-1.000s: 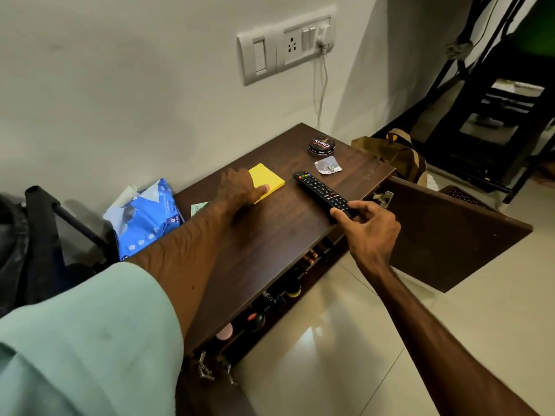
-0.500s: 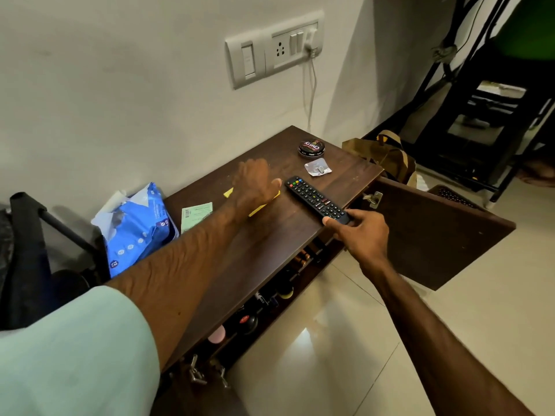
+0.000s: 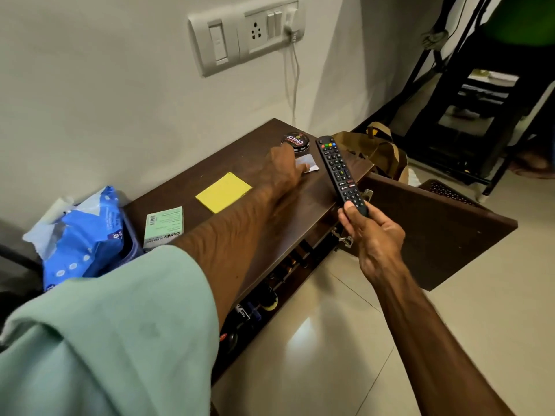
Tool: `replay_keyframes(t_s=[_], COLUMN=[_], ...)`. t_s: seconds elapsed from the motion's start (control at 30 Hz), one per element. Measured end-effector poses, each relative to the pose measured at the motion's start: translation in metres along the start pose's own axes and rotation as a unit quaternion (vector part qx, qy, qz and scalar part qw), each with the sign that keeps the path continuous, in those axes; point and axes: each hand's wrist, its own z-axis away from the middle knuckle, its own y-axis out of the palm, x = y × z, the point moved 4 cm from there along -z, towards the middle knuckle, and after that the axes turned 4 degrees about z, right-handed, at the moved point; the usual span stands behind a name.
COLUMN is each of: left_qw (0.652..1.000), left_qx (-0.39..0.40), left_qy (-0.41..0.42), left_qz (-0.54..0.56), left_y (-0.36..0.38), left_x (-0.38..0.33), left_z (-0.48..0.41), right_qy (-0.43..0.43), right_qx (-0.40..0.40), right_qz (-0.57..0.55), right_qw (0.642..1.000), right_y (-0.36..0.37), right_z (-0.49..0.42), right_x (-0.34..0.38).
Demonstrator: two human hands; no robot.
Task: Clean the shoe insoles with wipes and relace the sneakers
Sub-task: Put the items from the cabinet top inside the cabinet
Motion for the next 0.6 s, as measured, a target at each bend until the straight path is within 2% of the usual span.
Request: replay_keyframes(t_s=[0.2, 0.43, 0.6], left_qw=[0.998, 0.987, 0.985], left_qx=[0.027, 0.033, 0.041], left_qy=[-0.024, 0.095, 0.086], left_qz=[-0.060, -0.125, -0.144], left_y=[-0.004, 0.000, -0.003], left_x=[-0.009, -0.027, -0.044], left_z=[-0.010, 0.002, 0.030], right_qy=[0.007, -0.020, -0.096], right_qx=[-0.018, -0.040, -0.104], right_qz=[-0.004, -0.032, 0.004], right_qw=[1.000, 0.998, 0.990], right_y=[-0.020, -0.056, -0.098], right_z=[0.002, 0.002, 0.017], right_x=[-0.011, -0.020, -0.034])
